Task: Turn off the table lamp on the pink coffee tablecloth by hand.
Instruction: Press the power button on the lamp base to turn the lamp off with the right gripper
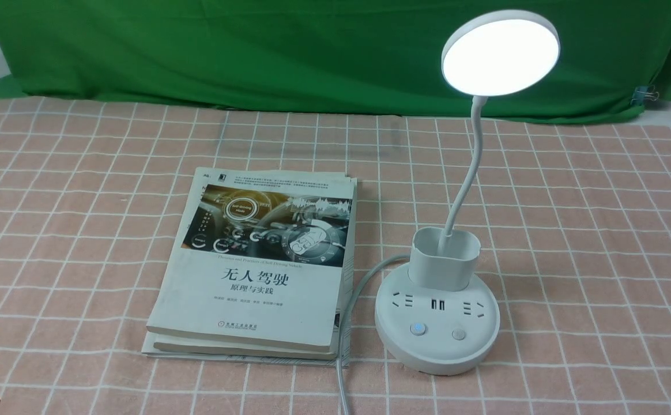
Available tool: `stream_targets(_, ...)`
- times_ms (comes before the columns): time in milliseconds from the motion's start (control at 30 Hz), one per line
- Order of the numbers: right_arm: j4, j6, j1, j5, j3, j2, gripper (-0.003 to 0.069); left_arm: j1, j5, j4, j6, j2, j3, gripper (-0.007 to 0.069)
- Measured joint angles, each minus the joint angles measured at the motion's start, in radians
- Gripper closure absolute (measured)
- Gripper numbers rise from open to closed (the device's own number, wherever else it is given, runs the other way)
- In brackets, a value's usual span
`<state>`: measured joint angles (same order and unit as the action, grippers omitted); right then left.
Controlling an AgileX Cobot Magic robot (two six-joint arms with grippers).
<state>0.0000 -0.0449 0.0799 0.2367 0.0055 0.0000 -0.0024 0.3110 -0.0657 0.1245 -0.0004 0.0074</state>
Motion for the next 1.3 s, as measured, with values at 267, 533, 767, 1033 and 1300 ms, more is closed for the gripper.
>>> stream_targets(267, 0.0, 0.0, 0.0, -0.001, 0.0, 0.0, 0.0421, 0.0, 0.0, 0.0, 0.0, 0.0, 0.0, 0.0618)
stream_targets(533, 0.11, 0.269, 0.0, -0.164, 0.0, 0.0, 0.0421, 0.0, 0.0, 0.0, 0.0, 0.0, 0.0, 0.0618)
stream_targets(767, 0.144, 0.43, 0.0, -0.373, 0.0, 0.0, 0.0421, 0.0, 0.0, 0.0, 0.0, 0.0, 0.0, 0.0618)
stream_targets(1033, 0.147, 0.45, 0.0, -0.415, 0.0, 0.0, 0.0421, 0.0, 0.0, 0.0, 0.0, 0.0, 0.0, 0.0618)
stream_targets(1300, 0.149, 0.418, 0.059, -0.18, -0.108, 0.076, 0.0583, 0.0, 0.0, 0.0, 0.0, 0.0, 0.0, 0.0618)
